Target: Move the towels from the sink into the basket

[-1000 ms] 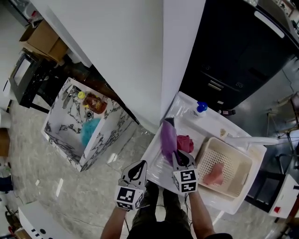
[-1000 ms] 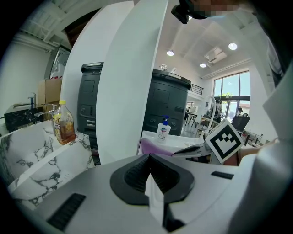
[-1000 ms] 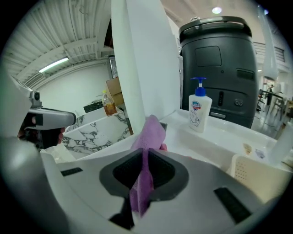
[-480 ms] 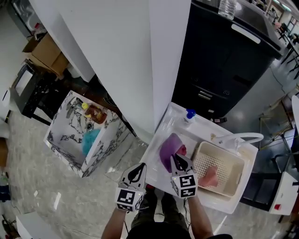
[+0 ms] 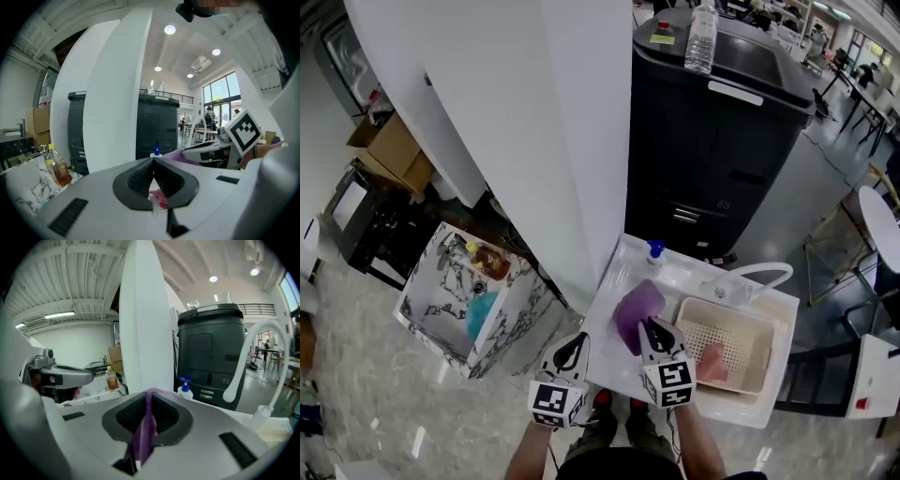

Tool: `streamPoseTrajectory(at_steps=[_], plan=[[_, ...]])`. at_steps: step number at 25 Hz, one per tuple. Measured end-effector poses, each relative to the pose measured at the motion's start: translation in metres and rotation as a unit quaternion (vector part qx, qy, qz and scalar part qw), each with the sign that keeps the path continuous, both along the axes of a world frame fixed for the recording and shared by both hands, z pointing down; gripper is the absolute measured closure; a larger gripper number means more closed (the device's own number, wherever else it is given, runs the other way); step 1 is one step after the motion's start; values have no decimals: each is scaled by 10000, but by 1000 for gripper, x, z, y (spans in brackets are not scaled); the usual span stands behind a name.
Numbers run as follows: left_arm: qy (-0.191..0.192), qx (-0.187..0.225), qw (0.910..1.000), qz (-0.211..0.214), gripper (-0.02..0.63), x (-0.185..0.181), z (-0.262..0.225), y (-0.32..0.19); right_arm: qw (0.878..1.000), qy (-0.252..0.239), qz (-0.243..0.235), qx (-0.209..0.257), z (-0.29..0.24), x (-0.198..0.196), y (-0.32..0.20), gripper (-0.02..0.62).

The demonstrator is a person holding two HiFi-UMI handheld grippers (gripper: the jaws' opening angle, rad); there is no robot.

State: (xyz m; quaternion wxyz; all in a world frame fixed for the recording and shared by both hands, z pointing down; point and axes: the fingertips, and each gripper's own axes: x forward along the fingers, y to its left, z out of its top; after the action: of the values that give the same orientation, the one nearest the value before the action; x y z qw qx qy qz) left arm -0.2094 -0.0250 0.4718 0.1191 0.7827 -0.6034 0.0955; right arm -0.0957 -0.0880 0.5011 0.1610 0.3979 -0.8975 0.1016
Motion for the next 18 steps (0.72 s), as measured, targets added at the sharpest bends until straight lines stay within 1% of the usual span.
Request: streamPoseTrajectory(at_steps=[4, 8, 14, 18], plan=[[-69, 160, 9997, 184, 598, 13, -17, -3, 9996, -120, 133, 201, -23, 11, 4, 537], [-64, 293, 9990, 327, 598, 29, -31, -7, 9989, -155, 317, 313, -36, 33, 8, 537], [-106, 409, 9965, 725, 598, 62, -39, -15, 9956, -150, 806, 444, -46, 79, 12, 536], [-59, 426, 9940, 1007, 598, 89, -40, -19, 9921, -77, 1151, 487, -47, 116, 16, 537]])
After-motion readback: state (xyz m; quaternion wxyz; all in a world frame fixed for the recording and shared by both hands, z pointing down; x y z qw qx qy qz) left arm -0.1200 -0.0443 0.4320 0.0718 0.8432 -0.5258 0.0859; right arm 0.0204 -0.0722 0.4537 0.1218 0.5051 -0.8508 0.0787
